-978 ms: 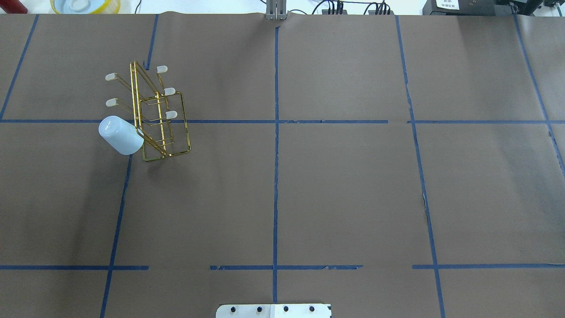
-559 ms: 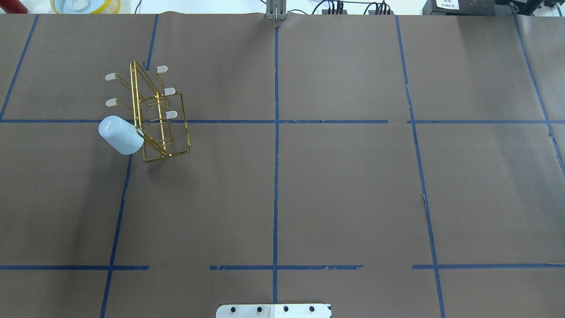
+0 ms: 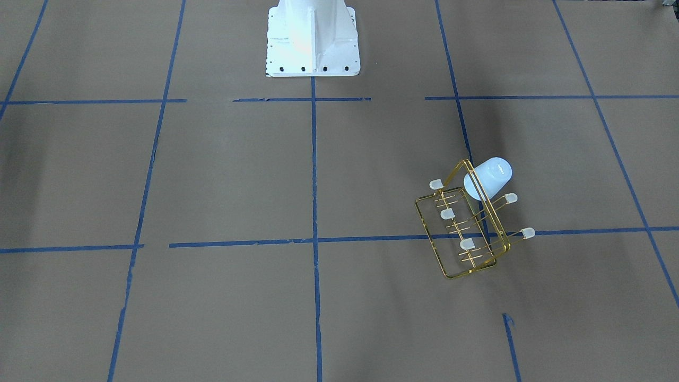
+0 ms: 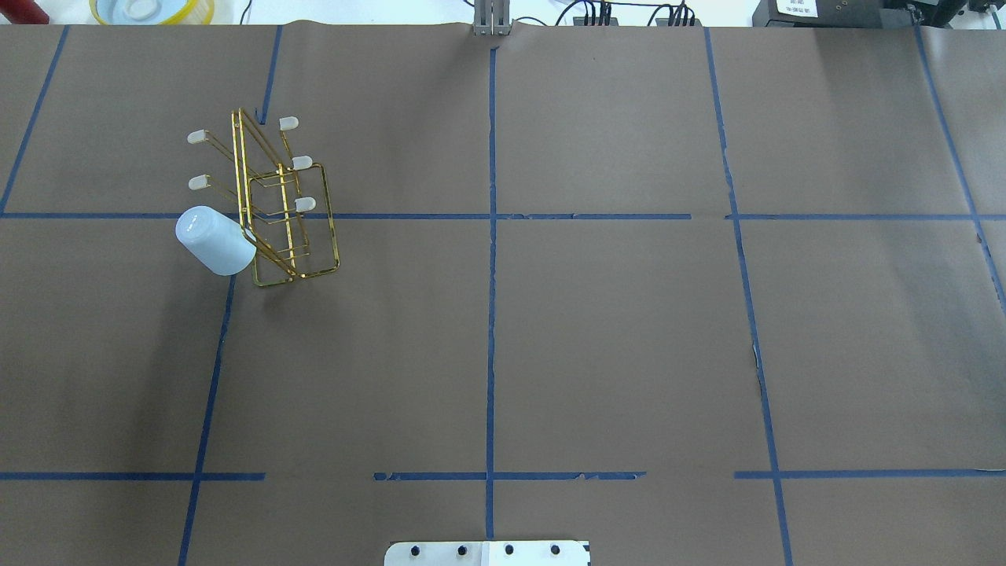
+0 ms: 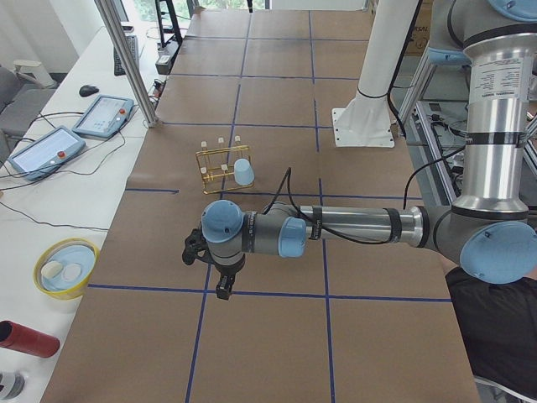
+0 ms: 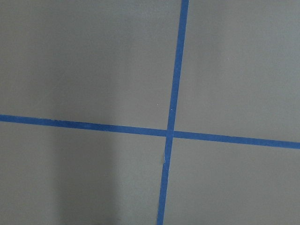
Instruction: Hang cup on cup holder
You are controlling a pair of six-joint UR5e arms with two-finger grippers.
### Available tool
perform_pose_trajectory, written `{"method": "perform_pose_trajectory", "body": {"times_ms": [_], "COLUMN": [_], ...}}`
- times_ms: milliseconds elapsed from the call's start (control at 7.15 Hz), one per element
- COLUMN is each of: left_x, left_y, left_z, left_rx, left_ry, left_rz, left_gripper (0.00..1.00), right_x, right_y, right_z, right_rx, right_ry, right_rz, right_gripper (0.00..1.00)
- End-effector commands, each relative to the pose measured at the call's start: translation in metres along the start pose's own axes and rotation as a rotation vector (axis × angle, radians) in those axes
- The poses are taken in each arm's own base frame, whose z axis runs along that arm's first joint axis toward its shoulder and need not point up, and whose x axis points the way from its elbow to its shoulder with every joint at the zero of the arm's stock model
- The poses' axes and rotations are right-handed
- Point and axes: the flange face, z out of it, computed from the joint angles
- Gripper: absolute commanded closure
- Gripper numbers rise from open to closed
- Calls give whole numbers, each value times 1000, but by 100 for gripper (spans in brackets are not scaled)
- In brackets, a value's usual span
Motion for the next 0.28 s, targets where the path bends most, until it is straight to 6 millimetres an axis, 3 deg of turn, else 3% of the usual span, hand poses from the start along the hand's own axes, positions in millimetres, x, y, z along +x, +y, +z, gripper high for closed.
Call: {"method": "perform_pose_trajectory", "body": {"times_ms": [0,140], "left_x": [-1,-2], "left_y": [1,2], "left_z": [0,0], "left_rx": [1,0], "left_ry": [-2,-2], "left_rz": [-1,-4], "left_gripper": [0,0], "right_x": [0,0], "right_y": [0,0], "right_z": [0,0], "right_rx": [0,0], "right_ry": [0,0], "right_rz": [0,0], "right_gripper": [0,0]}}
